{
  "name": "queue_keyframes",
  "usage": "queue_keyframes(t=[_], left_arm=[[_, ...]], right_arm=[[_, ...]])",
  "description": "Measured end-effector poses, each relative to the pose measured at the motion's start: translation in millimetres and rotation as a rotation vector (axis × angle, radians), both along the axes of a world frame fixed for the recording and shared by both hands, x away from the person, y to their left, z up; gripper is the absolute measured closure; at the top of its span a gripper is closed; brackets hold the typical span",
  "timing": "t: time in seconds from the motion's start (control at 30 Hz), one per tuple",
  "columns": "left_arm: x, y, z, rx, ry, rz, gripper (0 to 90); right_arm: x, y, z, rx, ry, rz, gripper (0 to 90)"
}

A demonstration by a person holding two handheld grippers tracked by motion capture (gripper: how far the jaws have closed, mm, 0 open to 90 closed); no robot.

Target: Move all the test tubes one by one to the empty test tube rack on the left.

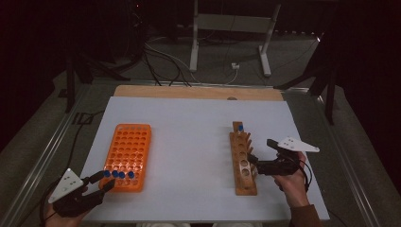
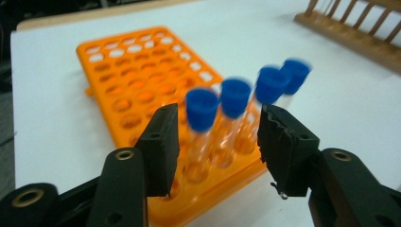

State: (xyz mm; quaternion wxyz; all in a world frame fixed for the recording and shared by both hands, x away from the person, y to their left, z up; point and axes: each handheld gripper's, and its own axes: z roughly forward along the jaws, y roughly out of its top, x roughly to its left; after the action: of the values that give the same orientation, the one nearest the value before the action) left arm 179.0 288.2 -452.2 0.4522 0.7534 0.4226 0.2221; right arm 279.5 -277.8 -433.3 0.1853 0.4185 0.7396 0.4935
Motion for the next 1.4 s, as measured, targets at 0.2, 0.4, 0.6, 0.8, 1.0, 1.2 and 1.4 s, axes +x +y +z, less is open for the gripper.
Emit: queue_keyframes(t=[0.2, 0.4, 0.6, 0.8, 1.0, 1.2, 1.4], left_arm=[[2.2, -3.2, 8.4, -0.042, -0.03, -0.007, 43.5], [9.0, -8.3, 17.5, -0.073, -0.059, 0.012, 33.2], [18.2, -17.8, 29.6, -0.1, -0.088, 0.03, 20.8], [28.2, -27.5, 34.5, -0.151, -0.113, 0.052, 16.6], [34.2, -35.5, 33.4, -0.174, -0.121, 0.073, 8.9], [35.1, -36.5, 26.9, -0.171, -0.093, 0.086, 1.1], [33.5, -36.9, 27.1, -0.178, -0.092, 0.074, 0.9]], right_arm=[[0.9, 1.1, 0.9, 0.006, -0.002, 0.002, 0.1], [2.7, 2.9, 3.7, 0.009, -0.008, 0.004, 0.1], [7.5, 5.7, 8.5, 0.021, -0.019, -0.003, 0.1], [17.1, 13.8, 13.7, 0.024, -0.028, 0.0, 0.2], [35.8, 22.5, 14.8, 0.005, -0.029, -0.031, 0.2], [59.4, 26.4, 11.2, -0.011, 0.0, -0.067, 7.4], [77.7, 35.2, 0.1, -0.073, 0.032, -0.067, 26.0]])
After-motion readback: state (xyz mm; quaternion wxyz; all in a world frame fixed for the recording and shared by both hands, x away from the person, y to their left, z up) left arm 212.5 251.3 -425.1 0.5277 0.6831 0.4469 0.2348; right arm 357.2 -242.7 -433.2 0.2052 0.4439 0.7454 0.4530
